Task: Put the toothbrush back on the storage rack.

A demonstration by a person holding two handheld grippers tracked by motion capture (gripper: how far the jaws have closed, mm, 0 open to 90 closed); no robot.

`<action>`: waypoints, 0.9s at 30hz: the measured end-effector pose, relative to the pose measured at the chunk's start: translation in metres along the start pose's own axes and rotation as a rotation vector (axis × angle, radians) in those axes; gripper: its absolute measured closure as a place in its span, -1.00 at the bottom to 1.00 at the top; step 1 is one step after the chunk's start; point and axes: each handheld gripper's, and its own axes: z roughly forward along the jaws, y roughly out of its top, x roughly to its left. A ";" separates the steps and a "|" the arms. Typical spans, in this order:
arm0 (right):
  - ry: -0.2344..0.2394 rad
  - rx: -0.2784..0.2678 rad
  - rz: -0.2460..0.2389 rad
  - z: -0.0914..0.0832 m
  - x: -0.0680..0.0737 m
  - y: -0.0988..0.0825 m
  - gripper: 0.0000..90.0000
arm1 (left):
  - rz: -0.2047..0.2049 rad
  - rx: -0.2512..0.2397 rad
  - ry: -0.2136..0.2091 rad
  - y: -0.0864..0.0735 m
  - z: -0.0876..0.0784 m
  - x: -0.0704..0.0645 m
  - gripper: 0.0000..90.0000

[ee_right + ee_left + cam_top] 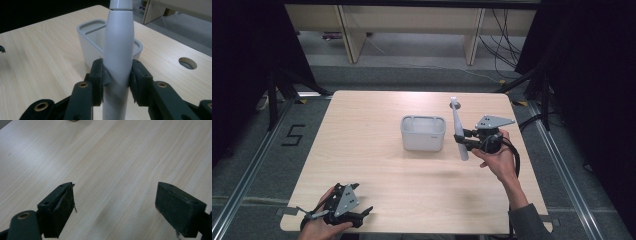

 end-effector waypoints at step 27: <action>0.074 -0.096 0.014 0.024 0.010 0.029 0.48 | 0.001 -0.002 0.000 0.000 0.001 -0.001 -0.66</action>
